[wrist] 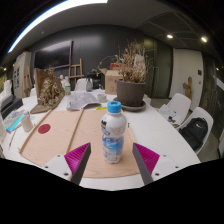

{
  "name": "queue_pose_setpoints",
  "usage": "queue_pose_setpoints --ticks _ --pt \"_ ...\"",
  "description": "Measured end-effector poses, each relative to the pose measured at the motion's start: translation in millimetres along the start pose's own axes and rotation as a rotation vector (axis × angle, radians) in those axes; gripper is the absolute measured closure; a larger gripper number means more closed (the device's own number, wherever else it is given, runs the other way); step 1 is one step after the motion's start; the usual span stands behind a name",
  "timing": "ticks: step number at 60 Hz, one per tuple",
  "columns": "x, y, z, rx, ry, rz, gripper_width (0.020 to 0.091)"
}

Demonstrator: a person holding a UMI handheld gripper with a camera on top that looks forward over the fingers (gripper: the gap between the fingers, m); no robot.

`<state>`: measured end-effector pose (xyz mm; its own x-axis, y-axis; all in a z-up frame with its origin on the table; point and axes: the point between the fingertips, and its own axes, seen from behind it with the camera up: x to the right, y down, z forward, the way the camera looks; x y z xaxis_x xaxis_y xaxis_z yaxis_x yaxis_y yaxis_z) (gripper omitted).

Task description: Pour water

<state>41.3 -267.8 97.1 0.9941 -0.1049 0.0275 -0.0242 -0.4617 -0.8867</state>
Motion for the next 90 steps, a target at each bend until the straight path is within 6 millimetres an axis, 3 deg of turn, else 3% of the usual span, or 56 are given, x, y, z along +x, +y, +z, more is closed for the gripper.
queue_pose_setpoints --ticks 6,13,17,20,21,26,36,46,54,62,73,76,83,90 --pt "-1 0 42 0.010 -0.034 0.007 0.0251" --pt "-3 2 79 0.026 -0.054 0.006 0.0268" --pt "-4 5 93 0.024 -0.055 0.009 0.0367" --pt "-4 5 100 0.030 -0.051 0.019 0.0512" --pt "-2 5 101 0.034 -0.043 0.022 0.0556" --pt "0 0 103 0.059 -0.041 0.039 0.0577" --pt "-1 1 102 0.067 -0.042 0.021 0.0703" --pt "-4 -4 100 0.061 -0.015 -0.029 0.0725" --pt "-12 -26 96 0.069 0.027 -0.062 0.0726" --pt "-29 -70 92 0.097 0.088 -0.126 0.0725" --pt "-78 -149 79 0.164 0.212 -0.290 0.0724" --pt "-100 -173 73 0.188 0.255 -0.376 0.0724" --pt "-169 -225 67 0.263 0.333 -0.626 0.0726" --pt "-261 -254 71 0.341 0.384 -0.947 0.0727"
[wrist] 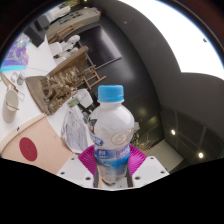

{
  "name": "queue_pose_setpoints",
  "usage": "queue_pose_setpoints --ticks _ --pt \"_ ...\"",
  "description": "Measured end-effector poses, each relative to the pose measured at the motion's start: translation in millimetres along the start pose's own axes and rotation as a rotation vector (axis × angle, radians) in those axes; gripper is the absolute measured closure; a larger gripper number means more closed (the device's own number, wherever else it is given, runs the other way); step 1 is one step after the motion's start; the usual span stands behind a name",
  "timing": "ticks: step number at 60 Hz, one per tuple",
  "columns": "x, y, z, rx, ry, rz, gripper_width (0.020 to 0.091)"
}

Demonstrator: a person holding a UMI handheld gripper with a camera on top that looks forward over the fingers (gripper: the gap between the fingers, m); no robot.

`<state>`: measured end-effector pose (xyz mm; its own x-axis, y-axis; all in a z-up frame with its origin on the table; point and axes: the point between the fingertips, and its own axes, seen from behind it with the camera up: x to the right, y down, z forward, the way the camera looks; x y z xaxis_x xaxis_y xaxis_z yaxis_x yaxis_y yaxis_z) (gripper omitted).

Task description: Pour water

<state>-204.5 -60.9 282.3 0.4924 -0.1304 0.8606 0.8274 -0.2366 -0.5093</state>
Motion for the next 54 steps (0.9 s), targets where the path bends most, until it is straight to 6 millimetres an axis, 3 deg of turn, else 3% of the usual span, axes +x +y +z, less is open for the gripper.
queue_pose_setpoints --ticks 6,12,20,29,37,42,54 --pt "-44 -62 -8 0.098 0.015 -0.266 0.0725" --pt "-97 -102 -10 0.184 0.022 -0.497 0.0726" --pt "-149 -118 -8 0.220 0.056 -0.775 0.0728" --pt "-177 -119 2 0.222 0.093 -1.006 0.0729" --pt "-181 -112 6 0.192 0.063 -0.994 0.0728" --pt "-176 -110 5 0.166 0.030 -0.892 0.0727" --pt "-147 -92 0 0.009 -0.185 -0.229 0.0724"
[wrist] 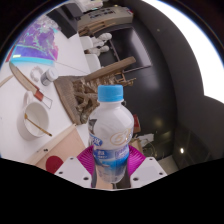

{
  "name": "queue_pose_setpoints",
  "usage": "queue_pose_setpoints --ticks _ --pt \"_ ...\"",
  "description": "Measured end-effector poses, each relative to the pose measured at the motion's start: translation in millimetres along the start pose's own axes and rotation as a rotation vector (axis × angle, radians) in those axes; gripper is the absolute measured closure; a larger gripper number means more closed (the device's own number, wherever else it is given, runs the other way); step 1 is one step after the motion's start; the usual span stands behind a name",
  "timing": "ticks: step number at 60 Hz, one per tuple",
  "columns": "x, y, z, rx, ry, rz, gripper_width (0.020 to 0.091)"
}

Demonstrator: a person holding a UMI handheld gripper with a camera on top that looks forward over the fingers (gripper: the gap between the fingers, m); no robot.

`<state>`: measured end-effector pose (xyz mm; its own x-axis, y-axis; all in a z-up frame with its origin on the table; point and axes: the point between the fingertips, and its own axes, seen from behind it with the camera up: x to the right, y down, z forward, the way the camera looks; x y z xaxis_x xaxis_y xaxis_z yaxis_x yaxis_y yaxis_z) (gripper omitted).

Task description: Pour water

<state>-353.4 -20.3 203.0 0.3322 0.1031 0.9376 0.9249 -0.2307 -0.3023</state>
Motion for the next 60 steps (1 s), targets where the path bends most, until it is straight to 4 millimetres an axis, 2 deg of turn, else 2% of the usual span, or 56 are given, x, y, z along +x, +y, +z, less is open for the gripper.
queue_pose_setpoints --ticks 8,17,23,35,46,52,60 --pt "-2 11 -5 0.007 -0.139 0.402 0.0725" --pt "-38 29 1 -0.019 -0.272 0.781 0.0725" --pt "-67 36 9 -0.008 -0.362 0.958 0.0725" --pt "-111 41 20 0.019 -0.430 1.075 0.0721" --pt "-137 56 27 -0.016 -0.443 1.139 0.0714" --pt "-135 58 24 0.014 -0.425 1.155 0.0674" --pt "-135 61 23 -0.001 -0.431 1.185 0.0582"
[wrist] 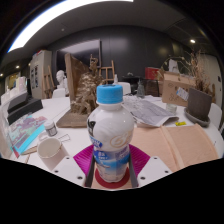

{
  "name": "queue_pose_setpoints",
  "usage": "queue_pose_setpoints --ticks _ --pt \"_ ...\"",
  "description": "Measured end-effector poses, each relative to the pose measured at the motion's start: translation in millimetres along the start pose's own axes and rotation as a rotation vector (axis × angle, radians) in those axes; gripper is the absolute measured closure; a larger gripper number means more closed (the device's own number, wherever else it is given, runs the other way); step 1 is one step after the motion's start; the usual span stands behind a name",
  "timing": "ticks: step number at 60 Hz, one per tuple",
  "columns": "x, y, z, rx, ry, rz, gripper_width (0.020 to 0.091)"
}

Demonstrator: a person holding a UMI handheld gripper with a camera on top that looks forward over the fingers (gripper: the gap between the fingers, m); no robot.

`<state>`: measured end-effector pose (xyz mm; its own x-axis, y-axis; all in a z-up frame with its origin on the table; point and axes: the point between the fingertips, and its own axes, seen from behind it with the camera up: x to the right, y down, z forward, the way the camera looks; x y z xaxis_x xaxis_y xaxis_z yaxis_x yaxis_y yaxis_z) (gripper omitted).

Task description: Pour water

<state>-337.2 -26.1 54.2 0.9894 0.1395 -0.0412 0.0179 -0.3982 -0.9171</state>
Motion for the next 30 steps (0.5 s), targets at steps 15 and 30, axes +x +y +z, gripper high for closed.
queue_pose_setpoints --ticks 15,30 --pt "-3 -25 -58 -0.053 0.076 -0.035 0.0244" --pt "-46 -30 -207 -0.172 0.185 -0.009 0.0248"
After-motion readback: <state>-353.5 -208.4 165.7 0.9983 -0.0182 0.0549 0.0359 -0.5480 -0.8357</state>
